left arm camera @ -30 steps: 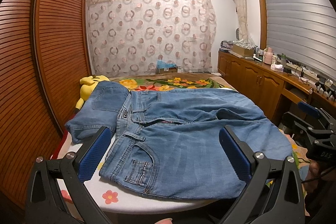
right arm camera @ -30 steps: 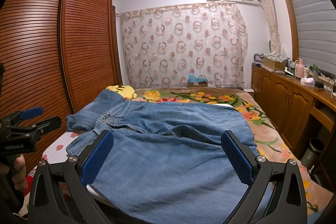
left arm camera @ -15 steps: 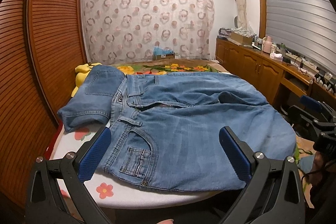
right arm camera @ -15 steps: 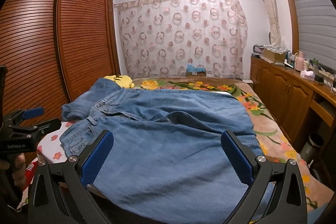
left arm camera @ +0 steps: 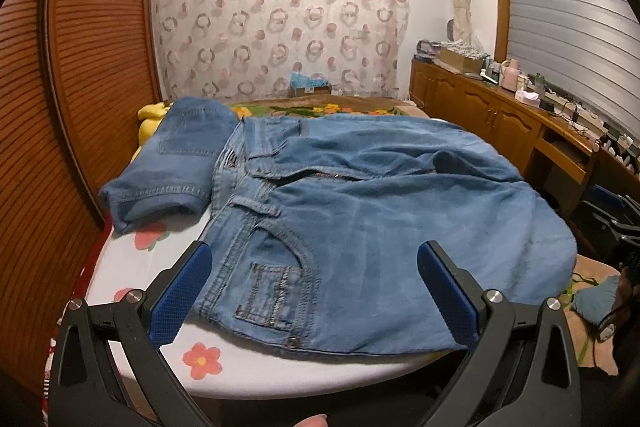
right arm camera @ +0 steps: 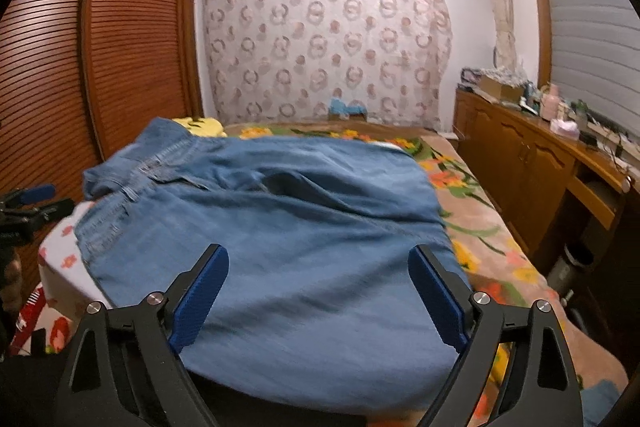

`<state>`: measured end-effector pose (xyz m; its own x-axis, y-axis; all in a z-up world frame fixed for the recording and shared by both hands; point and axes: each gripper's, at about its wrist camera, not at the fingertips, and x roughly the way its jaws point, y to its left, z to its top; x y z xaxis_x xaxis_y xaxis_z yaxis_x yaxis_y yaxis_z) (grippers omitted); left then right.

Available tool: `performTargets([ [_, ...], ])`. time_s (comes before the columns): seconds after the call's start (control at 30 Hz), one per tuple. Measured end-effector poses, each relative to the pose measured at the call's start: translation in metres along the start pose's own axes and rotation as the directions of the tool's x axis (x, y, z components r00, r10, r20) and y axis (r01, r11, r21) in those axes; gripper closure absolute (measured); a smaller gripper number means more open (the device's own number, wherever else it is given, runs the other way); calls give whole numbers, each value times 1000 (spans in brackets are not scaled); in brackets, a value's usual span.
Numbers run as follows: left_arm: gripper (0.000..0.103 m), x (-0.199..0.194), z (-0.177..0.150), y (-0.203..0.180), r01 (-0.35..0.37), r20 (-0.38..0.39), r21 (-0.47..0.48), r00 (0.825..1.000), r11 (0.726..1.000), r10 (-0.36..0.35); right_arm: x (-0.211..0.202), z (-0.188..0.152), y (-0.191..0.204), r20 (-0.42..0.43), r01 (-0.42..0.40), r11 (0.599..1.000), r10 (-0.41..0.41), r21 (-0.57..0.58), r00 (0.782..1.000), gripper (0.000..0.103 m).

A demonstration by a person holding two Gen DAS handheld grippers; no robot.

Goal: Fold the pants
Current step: 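Lower both grippers onto the jeans waistband and close on it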

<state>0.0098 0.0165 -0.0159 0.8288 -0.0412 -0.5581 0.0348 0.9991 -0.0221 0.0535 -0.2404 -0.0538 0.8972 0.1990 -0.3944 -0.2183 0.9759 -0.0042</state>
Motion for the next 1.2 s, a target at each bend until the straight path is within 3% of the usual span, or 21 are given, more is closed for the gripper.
performTargets([
  [0.17,0,15,-10,23,-12,-30,-29,999,999,12,5,2,-8,-56,59,998,-58,9,997,11],
  [0.5,4,39,-28,75,-65,-103,-91,993,994,56,6,8,0,-143,98,995,-93,24,985,11],
  [0.63,11,45,-34,93,-87,-124,-119,990,989,72,2,7,2,-173,96,994,-87,44,981,11],
  [0.97,48,64,-50,116,-42,-179,-170,984,984,11,-11,9,3,-212,95,993,-79,65,974,11],
  [1.2,52,72,-56,114,-36,-199,-175,980,984,1,-3,9,-32,-244,67,987,-30,144,969,11],
])
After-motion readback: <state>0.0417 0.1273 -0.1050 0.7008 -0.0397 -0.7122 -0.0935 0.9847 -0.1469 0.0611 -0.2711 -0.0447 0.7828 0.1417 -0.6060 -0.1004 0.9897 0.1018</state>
